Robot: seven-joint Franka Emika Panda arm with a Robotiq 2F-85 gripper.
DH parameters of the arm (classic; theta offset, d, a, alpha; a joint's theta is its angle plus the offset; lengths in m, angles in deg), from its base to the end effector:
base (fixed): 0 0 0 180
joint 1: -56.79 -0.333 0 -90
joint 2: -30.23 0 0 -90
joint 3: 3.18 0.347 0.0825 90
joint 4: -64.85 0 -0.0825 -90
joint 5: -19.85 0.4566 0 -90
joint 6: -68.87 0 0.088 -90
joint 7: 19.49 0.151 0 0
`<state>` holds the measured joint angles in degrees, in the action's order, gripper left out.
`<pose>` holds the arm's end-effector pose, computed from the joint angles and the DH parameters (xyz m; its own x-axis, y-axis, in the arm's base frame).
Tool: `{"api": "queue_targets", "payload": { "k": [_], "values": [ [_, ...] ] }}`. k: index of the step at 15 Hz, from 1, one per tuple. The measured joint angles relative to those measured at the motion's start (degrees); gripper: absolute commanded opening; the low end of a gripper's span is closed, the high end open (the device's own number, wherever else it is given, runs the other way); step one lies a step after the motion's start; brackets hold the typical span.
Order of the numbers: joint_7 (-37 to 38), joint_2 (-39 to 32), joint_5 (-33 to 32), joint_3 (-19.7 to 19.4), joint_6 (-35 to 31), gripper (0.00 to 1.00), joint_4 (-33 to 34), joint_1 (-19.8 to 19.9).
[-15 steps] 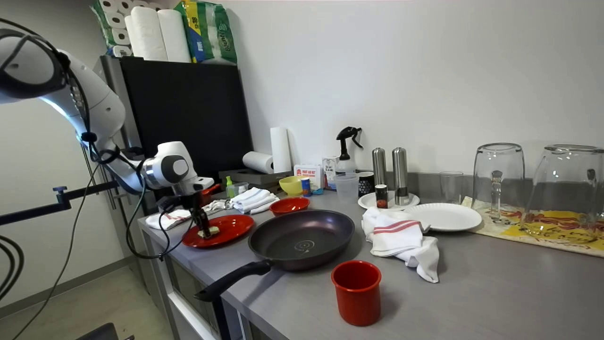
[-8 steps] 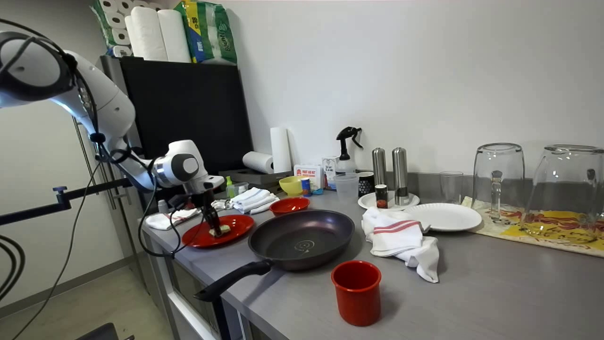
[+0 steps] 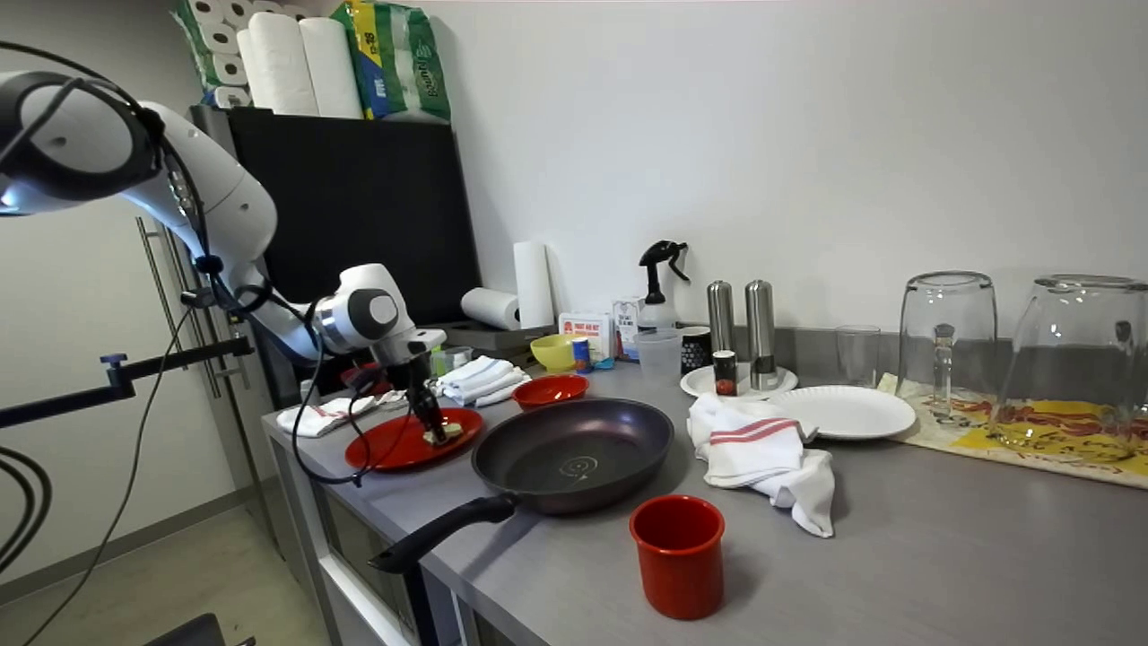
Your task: Pick up the sponge and clean the red plate
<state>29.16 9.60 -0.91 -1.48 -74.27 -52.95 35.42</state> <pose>0.6148 0.2542 0.1995 0.9675 -0.1513 0.2028 -0.1762 -0.9781 0.1108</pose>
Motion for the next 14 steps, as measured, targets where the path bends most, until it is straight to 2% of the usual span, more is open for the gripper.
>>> {"api": "queue_targets", "payload": {
  "k": [7, 14],
  "values": [
    [0.0, -0.7, -0.2, 0.3, 0.5, 0.27, 1.2, -0.9],
    [0.0, -1.0, -0.2, 2.4, 0.5, 0.27, 1.5, -3.2]
  ]
}}
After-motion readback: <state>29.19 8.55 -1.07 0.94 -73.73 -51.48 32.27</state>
